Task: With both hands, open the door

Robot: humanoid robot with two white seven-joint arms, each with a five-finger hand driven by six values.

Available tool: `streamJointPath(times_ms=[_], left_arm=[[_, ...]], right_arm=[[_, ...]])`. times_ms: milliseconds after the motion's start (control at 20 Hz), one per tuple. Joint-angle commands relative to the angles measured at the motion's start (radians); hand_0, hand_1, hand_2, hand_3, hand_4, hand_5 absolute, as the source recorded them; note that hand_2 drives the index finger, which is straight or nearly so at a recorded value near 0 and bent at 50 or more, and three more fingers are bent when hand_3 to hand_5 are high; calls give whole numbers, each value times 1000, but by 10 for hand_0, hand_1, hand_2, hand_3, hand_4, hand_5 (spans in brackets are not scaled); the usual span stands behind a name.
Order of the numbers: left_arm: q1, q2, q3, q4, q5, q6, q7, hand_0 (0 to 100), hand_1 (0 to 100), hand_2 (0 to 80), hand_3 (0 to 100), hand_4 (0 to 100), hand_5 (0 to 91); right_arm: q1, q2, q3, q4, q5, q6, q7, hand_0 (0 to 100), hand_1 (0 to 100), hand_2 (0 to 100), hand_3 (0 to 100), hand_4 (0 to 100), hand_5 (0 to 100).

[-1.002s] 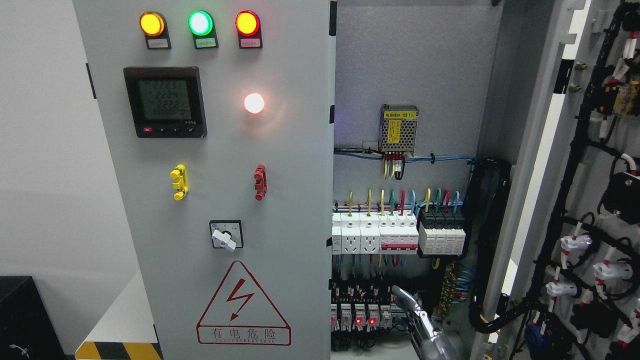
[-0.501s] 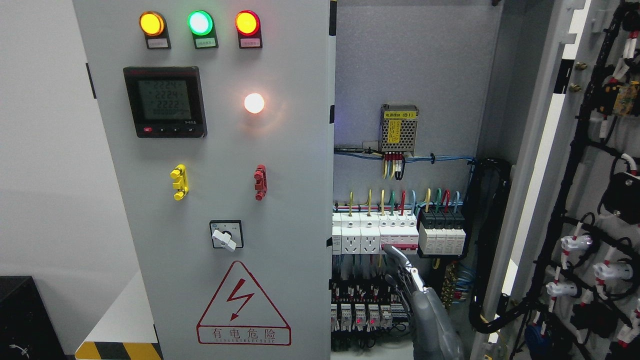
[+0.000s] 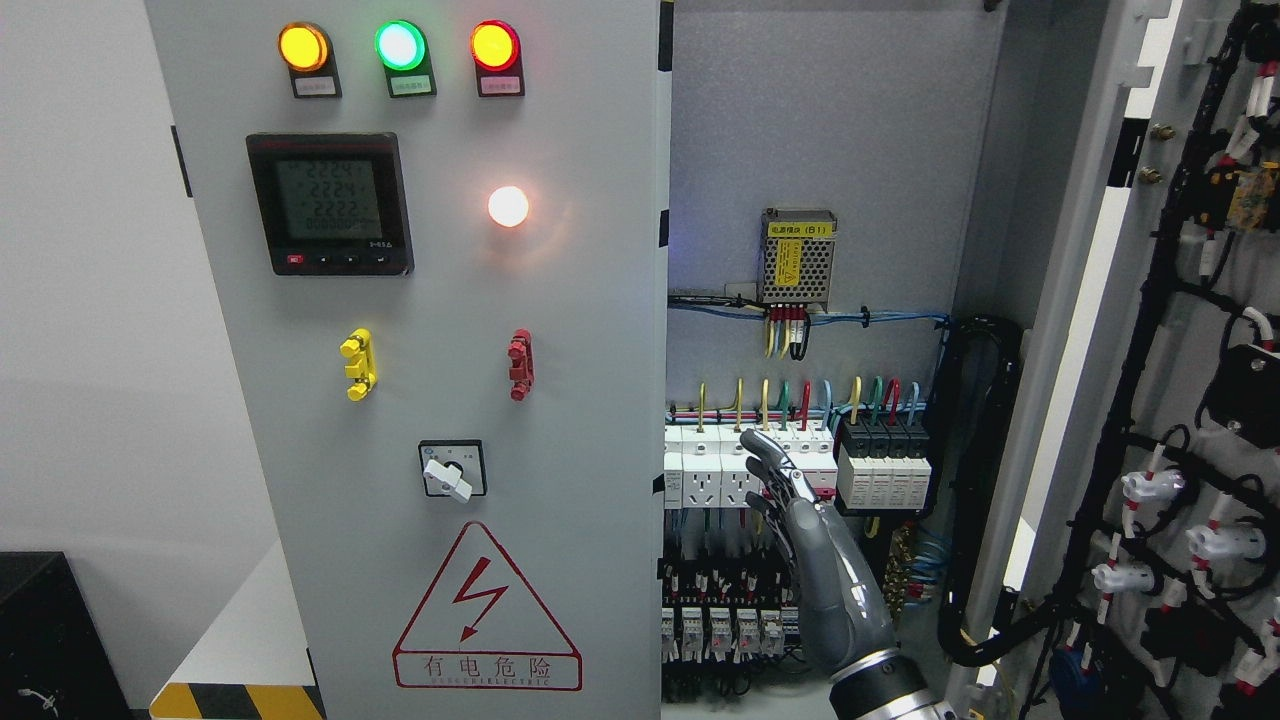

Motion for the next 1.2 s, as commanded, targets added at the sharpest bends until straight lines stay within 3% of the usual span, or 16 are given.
streamJointPath(times_ms=[0, 501, 1152], left_arm=[[0, 19, 1, 0, 0, 0, 0, 0, 0, 0, 0, 0, 0], [0, 11, -1, -2, 0, -2, 0, 0, 0, 0, 0, 0, 0], [2, 10, -2, -2, -8, -2, -3, 0, 0, 0, 0, 0, 0]], right_arm=[[-84, -11, 3, 111, -62, 4, 0, 0, 0, 0, 0, 0, 0], [-153, -18, 11, 228, -63, 16, 2, 0, 0, 0, 0, 0, 0], [-217, -20, 14, 269, -123, 16, 5, 0, 0, 0, 0, 0, 0]])
